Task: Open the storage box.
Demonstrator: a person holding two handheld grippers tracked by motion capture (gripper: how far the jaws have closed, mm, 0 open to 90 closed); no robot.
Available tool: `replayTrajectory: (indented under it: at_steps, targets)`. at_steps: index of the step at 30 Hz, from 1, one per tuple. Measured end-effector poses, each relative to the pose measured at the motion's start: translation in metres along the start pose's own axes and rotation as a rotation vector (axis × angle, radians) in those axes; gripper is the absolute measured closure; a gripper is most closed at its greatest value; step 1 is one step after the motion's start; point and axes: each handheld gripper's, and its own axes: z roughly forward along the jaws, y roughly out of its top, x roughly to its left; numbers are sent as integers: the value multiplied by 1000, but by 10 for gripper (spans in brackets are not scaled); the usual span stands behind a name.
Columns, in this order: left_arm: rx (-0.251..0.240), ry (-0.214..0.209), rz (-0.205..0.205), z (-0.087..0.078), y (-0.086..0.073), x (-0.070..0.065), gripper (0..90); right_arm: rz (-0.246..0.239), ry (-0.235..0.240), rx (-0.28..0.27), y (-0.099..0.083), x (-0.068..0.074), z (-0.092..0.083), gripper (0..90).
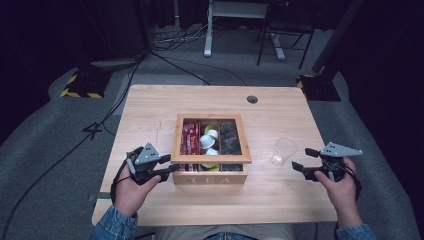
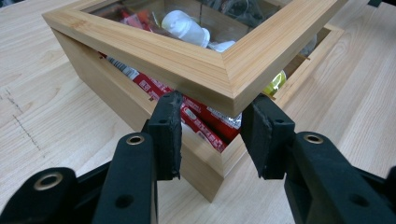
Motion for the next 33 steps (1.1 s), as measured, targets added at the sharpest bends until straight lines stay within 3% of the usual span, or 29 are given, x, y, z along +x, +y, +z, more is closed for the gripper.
replayTrajectory:
  at_steps: [8, 15, 17, 19, 23, 26, 27, 33]
  targets:
    - [-1, 5, -1, 0, 6, 2, 574, -27, 86, -60, 30, 21, -1, 196]
    - [-17, 17, -4, 0, 8, 3, 569, -72, 133, -61, 49, 39, 8, 181]
    - [-26, 37, 9, -1, 10, 4, 560, -130, 158, -47, 60, 55, 17, 180]
    - [-47, 51, 25, -2, 11, 2, 537, -158, 172, -43, 65, 63, 21, 185]
    - [-47, 66, 37, -1, 14, 1, 515, -220, 211, -14, 75, 85, 38, 200]
    - [-53, 70, 39, 0, 15, 2, 506, -248, 212, -3, 77, 92, 44, 206]
    - [-61, 70, 35, 1, 16, 4, 506, -268, 216, 5, 79, 100, 51, 206]
    - [-64, 59, 36, 3, 18, 8, 497, -301, 200, -5, 89, 110, 62, 247]
